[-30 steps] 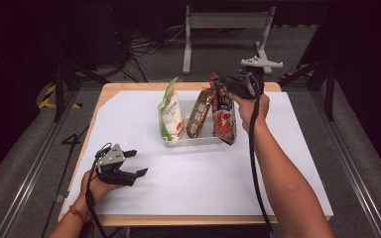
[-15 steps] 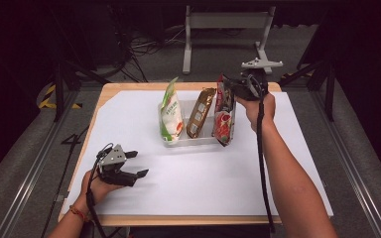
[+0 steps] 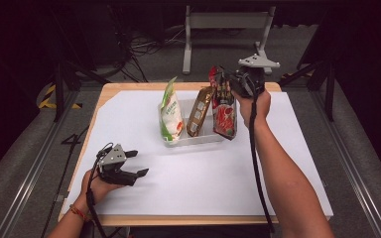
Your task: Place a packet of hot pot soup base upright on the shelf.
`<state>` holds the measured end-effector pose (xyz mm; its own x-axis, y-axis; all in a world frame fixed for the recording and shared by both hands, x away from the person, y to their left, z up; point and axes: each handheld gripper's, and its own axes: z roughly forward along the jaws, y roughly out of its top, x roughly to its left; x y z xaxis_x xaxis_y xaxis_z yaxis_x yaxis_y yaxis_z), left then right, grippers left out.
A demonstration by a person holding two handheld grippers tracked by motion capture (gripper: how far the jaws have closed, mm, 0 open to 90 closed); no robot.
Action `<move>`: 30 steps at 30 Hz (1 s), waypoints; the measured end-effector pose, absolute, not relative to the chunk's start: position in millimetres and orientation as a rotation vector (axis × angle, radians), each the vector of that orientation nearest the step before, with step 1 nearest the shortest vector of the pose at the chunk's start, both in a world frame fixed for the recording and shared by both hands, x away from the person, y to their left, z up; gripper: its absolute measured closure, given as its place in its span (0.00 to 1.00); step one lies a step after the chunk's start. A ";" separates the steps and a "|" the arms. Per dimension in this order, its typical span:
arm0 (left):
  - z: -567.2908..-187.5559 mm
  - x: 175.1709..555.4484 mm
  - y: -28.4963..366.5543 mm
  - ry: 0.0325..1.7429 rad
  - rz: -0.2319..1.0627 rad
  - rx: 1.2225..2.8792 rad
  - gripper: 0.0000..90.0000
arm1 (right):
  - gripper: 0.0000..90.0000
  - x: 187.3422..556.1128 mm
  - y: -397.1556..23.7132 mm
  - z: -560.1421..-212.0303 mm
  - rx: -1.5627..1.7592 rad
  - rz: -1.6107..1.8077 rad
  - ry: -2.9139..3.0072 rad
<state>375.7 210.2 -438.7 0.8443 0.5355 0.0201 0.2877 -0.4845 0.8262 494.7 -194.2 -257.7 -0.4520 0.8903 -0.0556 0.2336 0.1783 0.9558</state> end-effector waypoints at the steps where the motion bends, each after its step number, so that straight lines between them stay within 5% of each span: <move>1: -438.4 375.3 210.9 0.601 0.344 2.102 0.25 | 0.97 494.6 -194.9 -257.6 1.058 1.321 1.786; 20: -436.7 375.5 211.5 0.593 0.341 2.089 0.26 | 0.97 507.0 -192.1 -250.0 0.935 1.627 1.627; 30: -437.7 375.8 211.3 0.580 0.329 2.092 0.26 | 0.97 523.7 -192.6 -297.7 0.891 1.667 1.596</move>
